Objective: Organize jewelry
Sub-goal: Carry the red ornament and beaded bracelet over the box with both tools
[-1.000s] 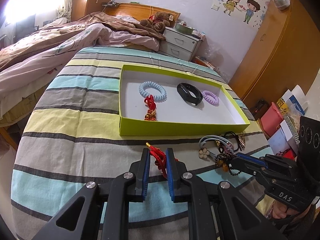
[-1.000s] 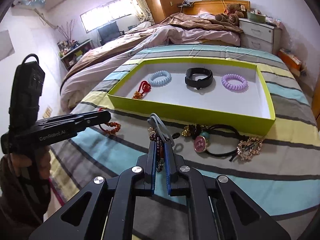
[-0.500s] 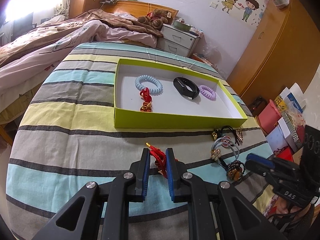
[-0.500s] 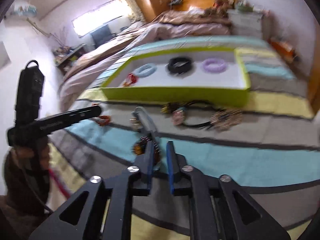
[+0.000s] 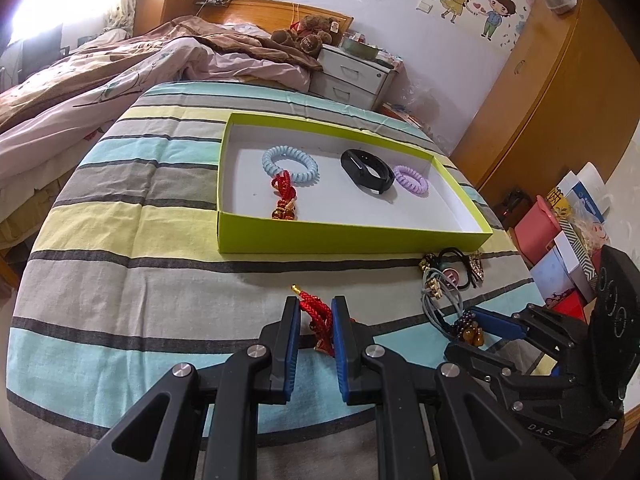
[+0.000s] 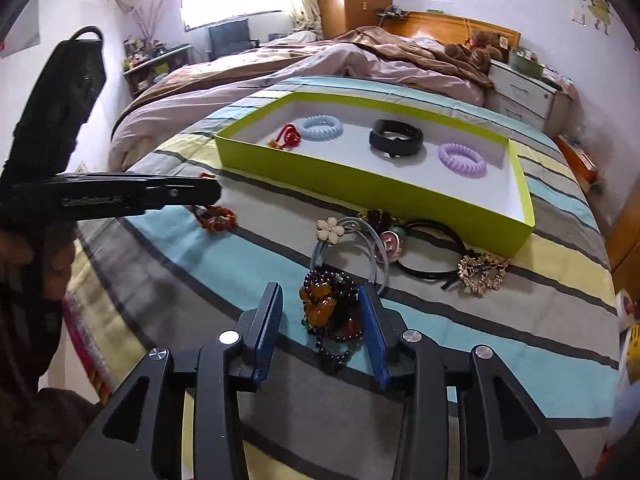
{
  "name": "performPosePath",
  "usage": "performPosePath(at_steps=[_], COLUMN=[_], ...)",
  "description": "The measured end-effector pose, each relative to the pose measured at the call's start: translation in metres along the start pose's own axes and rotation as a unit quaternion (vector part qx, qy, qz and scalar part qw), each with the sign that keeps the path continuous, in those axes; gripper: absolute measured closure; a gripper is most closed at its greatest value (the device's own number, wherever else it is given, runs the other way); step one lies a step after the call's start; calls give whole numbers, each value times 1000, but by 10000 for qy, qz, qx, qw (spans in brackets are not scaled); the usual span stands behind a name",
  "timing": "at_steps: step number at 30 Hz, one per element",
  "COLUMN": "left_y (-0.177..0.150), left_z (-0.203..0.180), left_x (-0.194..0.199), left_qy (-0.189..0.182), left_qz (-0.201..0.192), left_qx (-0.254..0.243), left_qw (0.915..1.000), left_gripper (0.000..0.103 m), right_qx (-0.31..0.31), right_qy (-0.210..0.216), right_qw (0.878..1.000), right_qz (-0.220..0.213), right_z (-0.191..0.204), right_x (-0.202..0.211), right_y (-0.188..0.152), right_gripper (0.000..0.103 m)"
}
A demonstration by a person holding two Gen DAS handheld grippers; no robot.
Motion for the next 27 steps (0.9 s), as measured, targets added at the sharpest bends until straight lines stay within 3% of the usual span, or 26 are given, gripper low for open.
performPosePath(at_steps=[3,5,11,15,27], left_y=[0,1,3,8,40], left_z=[1,1,-2,-3,-19], left_x=[0,1,6,10,26], left_qy=[-4,-5,-59,-90,-186], left_qz=[-9,-15,-35,-72,-323], left_qx=[15,13,-50,-64,-188], left_qw=[10000,10000,10000,9999,9991], left_gripper=[87,87,87,87,87], right_qx=[5,53,-88,-328,-677], right_qy=[-98,-190,-212,30,175], right_qw=[9999,9998,9997,9992,9955], right_qz=[33,-2,-85,-222,-638], right_z=[-1,0,-4,-10,-34], right_x=[1,2,8,14,37], right_y=[-1,-1,-3,0,24], right_gripper=[65,73,75,75,75])
Point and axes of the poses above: each gripper's, at about its wrist camera, not at the fingertips, and x roughly against the way its jaws point, z to its left, y to its top, the point moved 2 cm from there along -x, roughly the way its jaws point, and after that the axes turned 10 degrees about x, right-handed, at the moved point
